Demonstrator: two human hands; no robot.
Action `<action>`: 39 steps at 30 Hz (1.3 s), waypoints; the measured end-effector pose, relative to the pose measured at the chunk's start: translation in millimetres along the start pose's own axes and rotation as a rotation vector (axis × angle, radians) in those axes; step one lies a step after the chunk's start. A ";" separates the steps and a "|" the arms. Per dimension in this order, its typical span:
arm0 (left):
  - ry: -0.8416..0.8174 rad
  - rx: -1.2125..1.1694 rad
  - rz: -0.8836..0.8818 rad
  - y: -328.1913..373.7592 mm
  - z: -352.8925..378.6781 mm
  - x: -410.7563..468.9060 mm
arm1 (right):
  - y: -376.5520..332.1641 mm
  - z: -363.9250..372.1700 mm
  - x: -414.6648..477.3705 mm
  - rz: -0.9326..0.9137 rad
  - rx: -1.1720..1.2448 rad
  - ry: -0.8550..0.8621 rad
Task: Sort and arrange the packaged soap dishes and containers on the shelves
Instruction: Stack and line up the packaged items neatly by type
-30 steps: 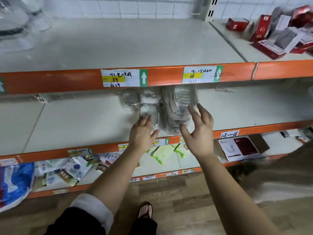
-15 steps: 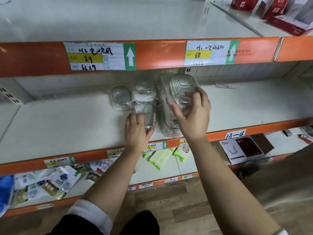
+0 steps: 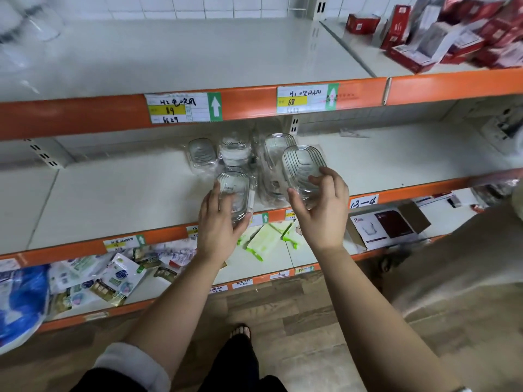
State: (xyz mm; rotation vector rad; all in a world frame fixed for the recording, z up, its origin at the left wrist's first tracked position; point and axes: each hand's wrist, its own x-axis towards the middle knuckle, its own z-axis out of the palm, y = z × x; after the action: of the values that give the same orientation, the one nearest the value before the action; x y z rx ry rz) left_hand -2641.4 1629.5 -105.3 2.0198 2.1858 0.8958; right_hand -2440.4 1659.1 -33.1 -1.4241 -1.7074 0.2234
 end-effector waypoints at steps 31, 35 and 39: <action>0.124 0.011 -0.013 -70.1 -327.6 50.6 | -221.4 -16.4 79.2 -0.230 0.120 -0.155; 0.043 0.036 0.027 -96.1 -343.3 72.4 | -236.1 13.8 96.6 -0.246 0.039 -0.259; 0.027 0.100 0.076 -104.8 -354.4 91.0 | -244.0 39.7 115.0 -0.218 -0.118 -0.378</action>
State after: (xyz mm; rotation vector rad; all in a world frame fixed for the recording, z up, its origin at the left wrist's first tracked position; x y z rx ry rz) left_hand -2891.3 1578.8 177.2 2.1613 2.2247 0.8413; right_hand -2636.6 1693.8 153.0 -1.3254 -2.2008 0.2893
